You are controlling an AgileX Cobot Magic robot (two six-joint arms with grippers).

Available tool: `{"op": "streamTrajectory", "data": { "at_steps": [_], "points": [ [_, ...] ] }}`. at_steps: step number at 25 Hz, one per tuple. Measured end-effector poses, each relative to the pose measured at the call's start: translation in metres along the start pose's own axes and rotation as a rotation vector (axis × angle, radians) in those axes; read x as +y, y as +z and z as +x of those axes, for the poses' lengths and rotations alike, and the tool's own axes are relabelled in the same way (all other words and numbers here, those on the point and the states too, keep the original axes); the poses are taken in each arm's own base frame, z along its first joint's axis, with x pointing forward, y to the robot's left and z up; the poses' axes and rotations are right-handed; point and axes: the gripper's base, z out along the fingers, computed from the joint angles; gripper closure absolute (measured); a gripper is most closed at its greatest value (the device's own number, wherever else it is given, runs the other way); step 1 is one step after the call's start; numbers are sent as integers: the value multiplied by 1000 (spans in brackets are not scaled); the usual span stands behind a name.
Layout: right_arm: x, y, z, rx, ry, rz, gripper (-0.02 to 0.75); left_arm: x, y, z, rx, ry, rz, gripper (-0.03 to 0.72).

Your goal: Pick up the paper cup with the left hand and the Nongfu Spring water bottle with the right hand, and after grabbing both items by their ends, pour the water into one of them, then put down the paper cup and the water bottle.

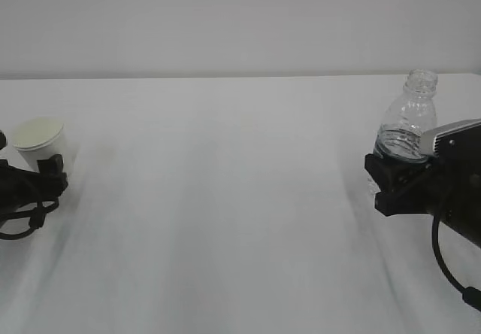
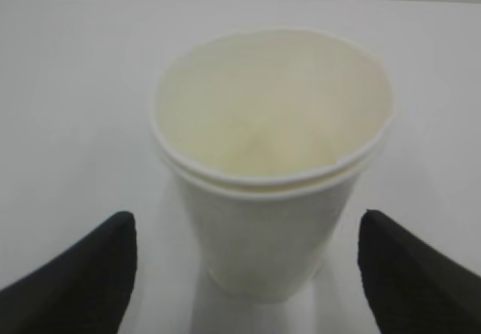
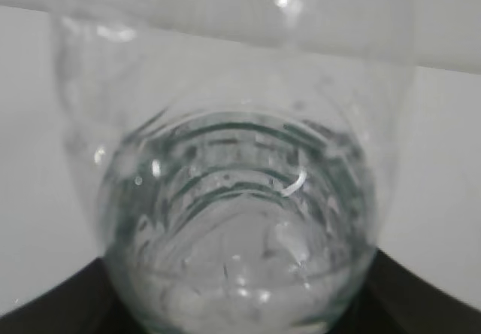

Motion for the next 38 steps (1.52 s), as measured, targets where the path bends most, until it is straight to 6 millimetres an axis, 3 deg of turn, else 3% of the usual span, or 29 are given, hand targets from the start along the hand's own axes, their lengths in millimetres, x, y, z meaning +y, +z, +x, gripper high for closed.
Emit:
{"op": "streamTrajectory", "data": {
  "at_steps": [11,27,38],
  "points": [
    [0,0,0,0,0,0,309,-11,15,15,28,54,105,-1],
    [0,0,0,0,0,0,309,-7,34,-1,-45,22,66,-2],
    [0,0,0,0,0,0,309,-2,36,-2,-49,15,47,4]
  ]
}}
